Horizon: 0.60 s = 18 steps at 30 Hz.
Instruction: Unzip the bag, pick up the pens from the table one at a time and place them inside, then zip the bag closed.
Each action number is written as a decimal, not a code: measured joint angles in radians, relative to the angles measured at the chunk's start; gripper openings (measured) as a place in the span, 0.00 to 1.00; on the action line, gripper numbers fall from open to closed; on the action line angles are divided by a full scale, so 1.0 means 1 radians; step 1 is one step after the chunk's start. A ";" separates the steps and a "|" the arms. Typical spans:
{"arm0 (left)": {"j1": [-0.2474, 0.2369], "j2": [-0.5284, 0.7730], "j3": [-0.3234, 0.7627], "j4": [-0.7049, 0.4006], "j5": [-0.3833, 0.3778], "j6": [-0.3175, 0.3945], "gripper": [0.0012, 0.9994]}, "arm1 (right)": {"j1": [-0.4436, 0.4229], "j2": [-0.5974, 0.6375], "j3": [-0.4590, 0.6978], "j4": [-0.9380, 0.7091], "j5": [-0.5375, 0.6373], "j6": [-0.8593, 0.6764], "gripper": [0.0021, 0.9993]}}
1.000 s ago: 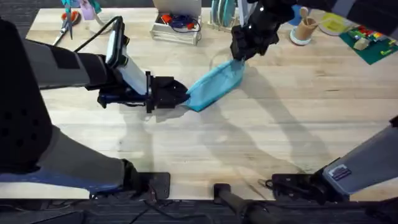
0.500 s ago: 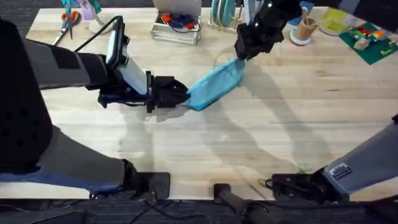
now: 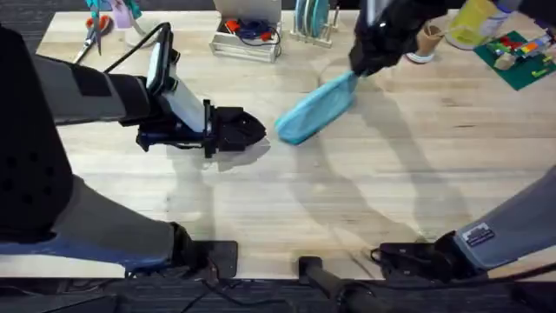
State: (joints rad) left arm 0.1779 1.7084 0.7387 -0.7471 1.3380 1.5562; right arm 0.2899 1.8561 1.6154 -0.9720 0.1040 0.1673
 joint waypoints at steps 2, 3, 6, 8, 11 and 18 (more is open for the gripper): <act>0.000 0.000 0.000 0.000 0.000 0.000 0.04 | -0.027 0.000 0.000 0.003 0.030 0.000 0.03; 0.000 0.000 0.000 0.000 0.000 0.000 0.04 | -0.038 0.000 0.000 0.003 0.043 0.000 0.03; 0.000 0.000 0.000 0.000 0.000 0.000 0.04 | -0.051 0.000 0.000 0.003 0.075 0.000 0.03; 0.000 0.000 0.000 0.000 0.000 0.000 0.04 | -0.049 0.000 0.000 0.004 0.083 0.000 0.03; 0.000 0.000 0.000 0.000 0.000 0.000 0.04 | -0.047 0.000 0.000 0.004 0.089 0.000 0.03; 0.000 0.000 0.000 0.000 0.000 0.000 0.04 | -0.046 0.000 0.004 0.006 0.095 0.000 0.21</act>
State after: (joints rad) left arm 0.1783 1.7082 0.7387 -0.7475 1.3379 1.5562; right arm 0.2440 1.8561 1.6189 -0.9657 0.1991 0.1677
